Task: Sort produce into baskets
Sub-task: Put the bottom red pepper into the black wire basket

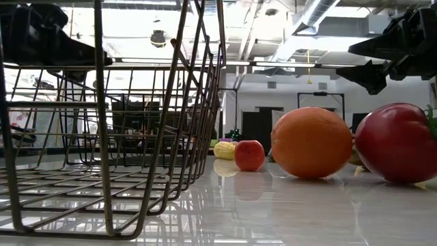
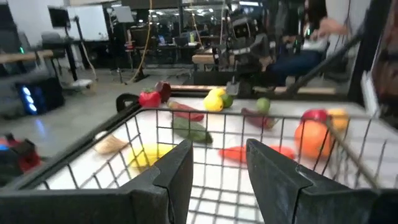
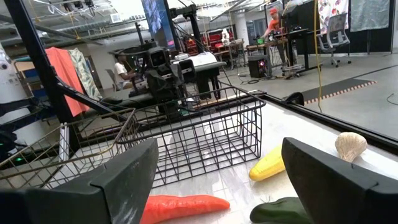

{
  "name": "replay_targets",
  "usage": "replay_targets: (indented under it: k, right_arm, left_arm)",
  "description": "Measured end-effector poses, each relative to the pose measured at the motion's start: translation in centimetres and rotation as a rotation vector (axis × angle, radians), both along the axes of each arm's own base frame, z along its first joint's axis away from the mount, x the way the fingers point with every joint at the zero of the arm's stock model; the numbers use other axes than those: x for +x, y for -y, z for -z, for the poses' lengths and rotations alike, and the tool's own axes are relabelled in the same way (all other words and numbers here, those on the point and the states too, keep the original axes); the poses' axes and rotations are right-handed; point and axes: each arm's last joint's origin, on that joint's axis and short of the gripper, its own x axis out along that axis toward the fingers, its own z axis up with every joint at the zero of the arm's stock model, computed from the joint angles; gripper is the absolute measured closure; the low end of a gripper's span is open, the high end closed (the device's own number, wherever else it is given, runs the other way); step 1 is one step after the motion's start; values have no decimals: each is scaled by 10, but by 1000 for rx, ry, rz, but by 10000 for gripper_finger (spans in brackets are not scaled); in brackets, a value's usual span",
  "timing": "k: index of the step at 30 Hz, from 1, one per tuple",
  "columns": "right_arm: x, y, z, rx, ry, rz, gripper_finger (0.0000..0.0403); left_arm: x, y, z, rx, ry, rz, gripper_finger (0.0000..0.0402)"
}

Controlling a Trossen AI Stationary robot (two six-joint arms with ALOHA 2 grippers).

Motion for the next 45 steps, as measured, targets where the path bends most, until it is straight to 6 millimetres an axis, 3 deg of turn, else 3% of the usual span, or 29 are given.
replay_targets:
  k: [23,28,35,45]
  right_arm:
    - [0,0,0,-10,-1,1,35]
    - [0,1,-1,-71,-5,13,35]
    - [-1,1,-9,92,93,2,35]
    - [-2,1,-15,220,174,-13,35]
  left_arm:
    - [0,1,-3,-46,35,27,264]
    - [-1,0,-14,-83,153,1,264]
    - [-6,0,-35,-51,357,46,264]
    - [-10,-1,-45,-18,462,32,264]
